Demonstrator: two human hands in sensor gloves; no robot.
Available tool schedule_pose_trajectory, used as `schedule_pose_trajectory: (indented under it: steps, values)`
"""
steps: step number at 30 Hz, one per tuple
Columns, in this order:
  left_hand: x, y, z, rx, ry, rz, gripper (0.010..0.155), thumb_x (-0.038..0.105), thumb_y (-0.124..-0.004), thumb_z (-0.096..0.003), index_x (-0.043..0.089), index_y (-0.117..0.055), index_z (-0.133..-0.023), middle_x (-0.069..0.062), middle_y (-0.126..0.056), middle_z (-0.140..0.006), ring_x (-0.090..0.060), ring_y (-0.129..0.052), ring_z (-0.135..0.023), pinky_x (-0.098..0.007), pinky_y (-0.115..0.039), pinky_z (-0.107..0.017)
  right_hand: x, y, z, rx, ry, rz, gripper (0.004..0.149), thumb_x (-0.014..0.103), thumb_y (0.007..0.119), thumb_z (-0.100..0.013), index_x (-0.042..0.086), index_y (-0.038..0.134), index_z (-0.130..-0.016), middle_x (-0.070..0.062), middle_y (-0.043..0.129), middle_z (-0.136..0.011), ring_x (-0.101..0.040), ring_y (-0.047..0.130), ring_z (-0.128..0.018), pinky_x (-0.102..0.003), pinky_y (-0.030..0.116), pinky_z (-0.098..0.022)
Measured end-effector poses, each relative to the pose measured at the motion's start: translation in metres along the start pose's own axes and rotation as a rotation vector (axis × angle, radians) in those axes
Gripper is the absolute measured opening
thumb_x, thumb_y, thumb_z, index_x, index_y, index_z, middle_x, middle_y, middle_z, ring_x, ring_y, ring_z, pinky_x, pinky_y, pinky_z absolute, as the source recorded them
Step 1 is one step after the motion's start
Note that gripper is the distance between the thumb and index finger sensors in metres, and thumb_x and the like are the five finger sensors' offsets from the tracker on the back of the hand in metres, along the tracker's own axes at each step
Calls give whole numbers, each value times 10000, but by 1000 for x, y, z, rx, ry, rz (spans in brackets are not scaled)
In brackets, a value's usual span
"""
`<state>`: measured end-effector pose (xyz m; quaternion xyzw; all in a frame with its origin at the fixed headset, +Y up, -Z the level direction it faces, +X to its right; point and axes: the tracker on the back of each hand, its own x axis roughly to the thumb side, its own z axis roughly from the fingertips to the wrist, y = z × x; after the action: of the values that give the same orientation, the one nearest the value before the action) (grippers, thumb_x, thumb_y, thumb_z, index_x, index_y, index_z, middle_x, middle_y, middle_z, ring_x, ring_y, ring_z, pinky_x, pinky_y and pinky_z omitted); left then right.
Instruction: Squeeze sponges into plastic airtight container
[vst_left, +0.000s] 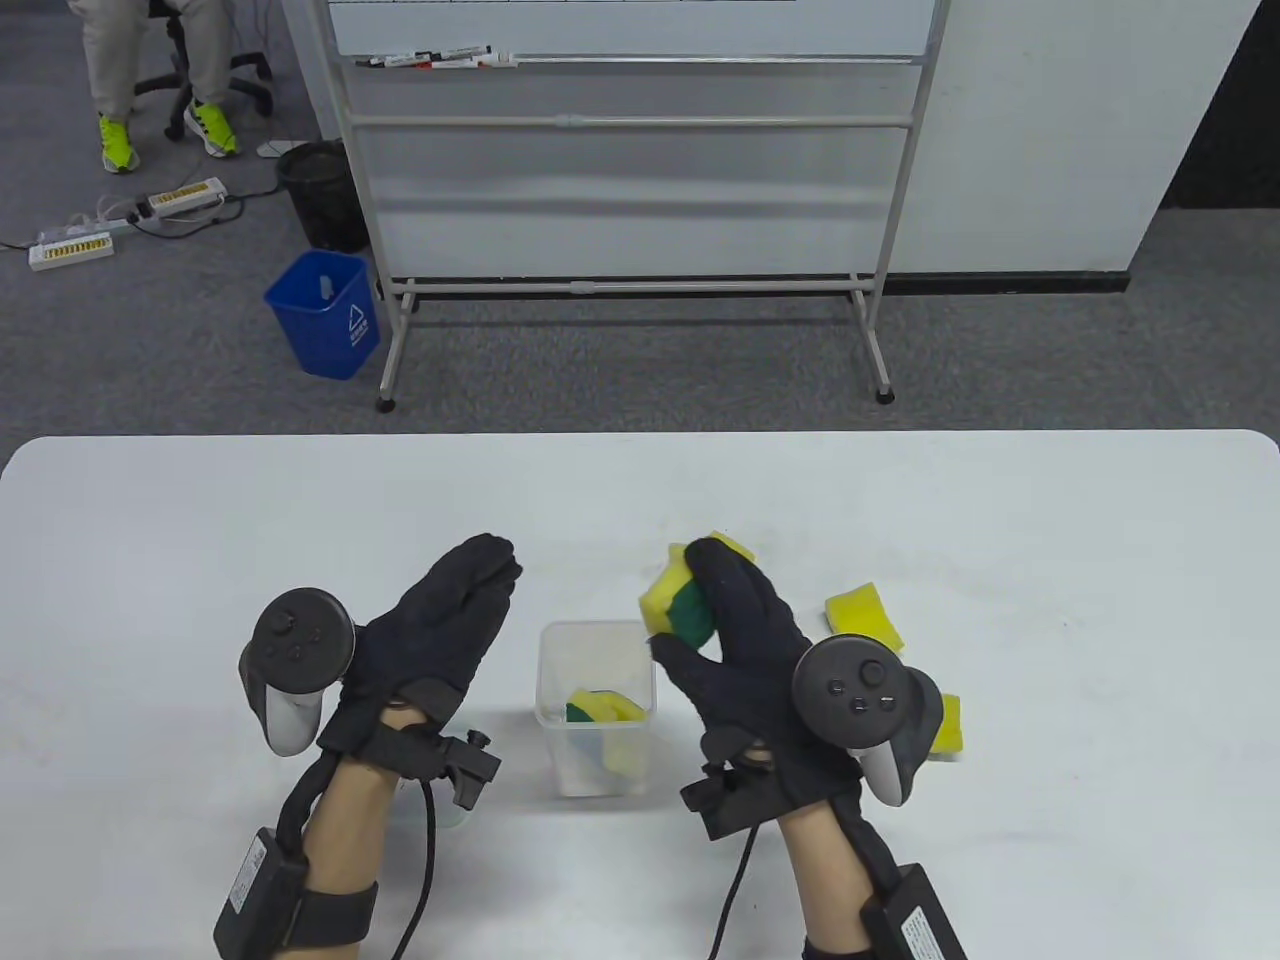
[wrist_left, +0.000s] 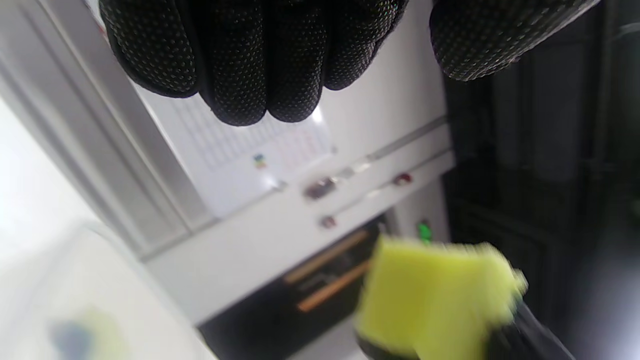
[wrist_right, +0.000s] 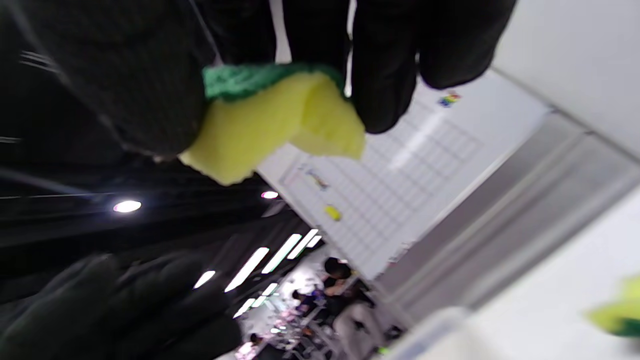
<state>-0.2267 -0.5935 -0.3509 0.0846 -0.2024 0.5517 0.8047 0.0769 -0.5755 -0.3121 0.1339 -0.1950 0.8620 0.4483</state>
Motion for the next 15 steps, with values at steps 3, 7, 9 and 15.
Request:
schedule_pose_trajectory:
  steps: [3,7,9,15]
  values:
    - [13,-8,1,-64,-78,98,679,582,-696,-512,199,-592,-1062,-107,-791,-1044,-369,-839,-916,-547,-754,-661,25,22,-3,3,-107,-12,824,511,917,-397,298,547,-1101,-91,672,-1124,-391,804,-959,-589,632,-707]
    - [21,-12,4,-91,-111,167,709,594,-715,-507,175,-568,-1060,-120,-781,-1029,-356,-867,-890,-533,-777,-645,43,45,-2,4,-165,15,834,509,919,-395,295,535,-1104,-95,659,-1129,-396,799,-959,-588,631,-709]
    - [20,-10,5,-25,-87,142,716,593,-741,-494,165,-567,-1040,-115,-795,-1003,-343,-889,-862,-522,-789,-631,47,51,-2,-40,-190,65,836,509,924,-388,294,543,-1100,-93,674,-1120,-396,804,-951,-586,635,-707]
    - [18,-14,7,77,-22,52,664,515,-837,-451,152,-638,-971,-73,-901,-859,-260,-1001,-717,-458,-871,-553,52,65,4,-85,-242,226,871,535,931,-368,270,541,-1100,-88,686,-1111,-397,806,-945,-584,640,-703]
